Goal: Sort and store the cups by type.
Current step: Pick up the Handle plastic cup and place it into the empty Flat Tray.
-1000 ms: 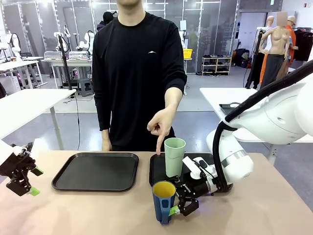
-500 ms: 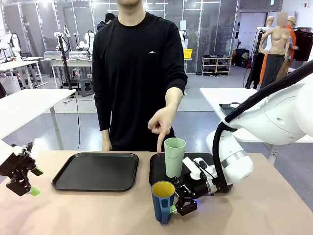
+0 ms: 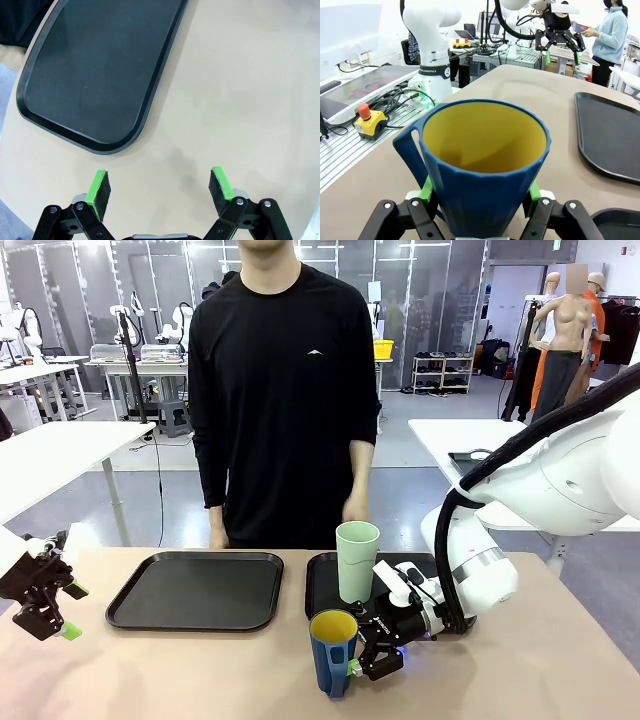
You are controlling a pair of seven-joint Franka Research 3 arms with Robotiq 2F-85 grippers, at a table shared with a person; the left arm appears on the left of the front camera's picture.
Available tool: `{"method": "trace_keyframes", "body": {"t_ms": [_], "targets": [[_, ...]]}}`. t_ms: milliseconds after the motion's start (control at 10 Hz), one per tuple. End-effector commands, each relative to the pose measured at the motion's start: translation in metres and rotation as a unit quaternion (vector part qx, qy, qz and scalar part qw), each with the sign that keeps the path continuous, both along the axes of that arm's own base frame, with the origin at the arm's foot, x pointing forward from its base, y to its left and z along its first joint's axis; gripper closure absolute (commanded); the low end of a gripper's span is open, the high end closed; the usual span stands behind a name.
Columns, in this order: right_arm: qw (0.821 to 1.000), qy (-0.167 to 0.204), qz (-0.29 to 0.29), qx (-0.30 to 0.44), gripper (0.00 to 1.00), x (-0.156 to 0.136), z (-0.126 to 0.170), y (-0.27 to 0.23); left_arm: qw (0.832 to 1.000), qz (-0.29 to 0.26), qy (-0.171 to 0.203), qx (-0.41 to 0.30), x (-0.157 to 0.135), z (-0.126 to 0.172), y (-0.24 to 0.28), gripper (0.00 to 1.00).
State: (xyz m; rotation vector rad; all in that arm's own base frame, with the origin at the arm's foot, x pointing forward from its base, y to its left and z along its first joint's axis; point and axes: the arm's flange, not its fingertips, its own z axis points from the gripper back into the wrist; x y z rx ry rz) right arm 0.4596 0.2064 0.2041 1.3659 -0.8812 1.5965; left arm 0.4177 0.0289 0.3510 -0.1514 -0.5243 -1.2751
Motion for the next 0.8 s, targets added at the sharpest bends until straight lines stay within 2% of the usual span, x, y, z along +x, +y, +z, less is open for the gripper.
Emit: {"method": "trace_keyframes", "body": {"t_ms": [0,100,200,300,500,700], "targets": [[1.000,-0.001,0.000,0.000,0.57,0.000,0.000,0.000,1.000,0.005,0.000,0.009,0.001,-0.002,0.000,0.00],[1.000,0.000,0.000,0.000,0.24,0.000,0.000,0.000,1.000,0.005,0.000,0.009,0.001,-0.002,0.000,0.00],[0.999,0.003,-0.029,0.013,0.24,-0.003,0.002,0.012,1.000,0.005,0.000,0.009,0.001,-0.002,0.000,0.00],[1.000,-0.003,-0.019,0.014,0.24,-0.009,0.006,0.025,1.000,0.005,0.000,0.009,0.001,-0.002,0.000,0.00],[0.999,0.018,-0.046,0.009,0.24,-0.021,0.015,0.051,1.000,0.005,0.000,0.009,0.001,-0.002,0.000,0.00],[0.997,0.020,-0.066,0.028,0.24,-0.027,0.025,0.073,1.000,0.005,0.000,0.009,0.001,-0.002,0.000,0.00]]}}
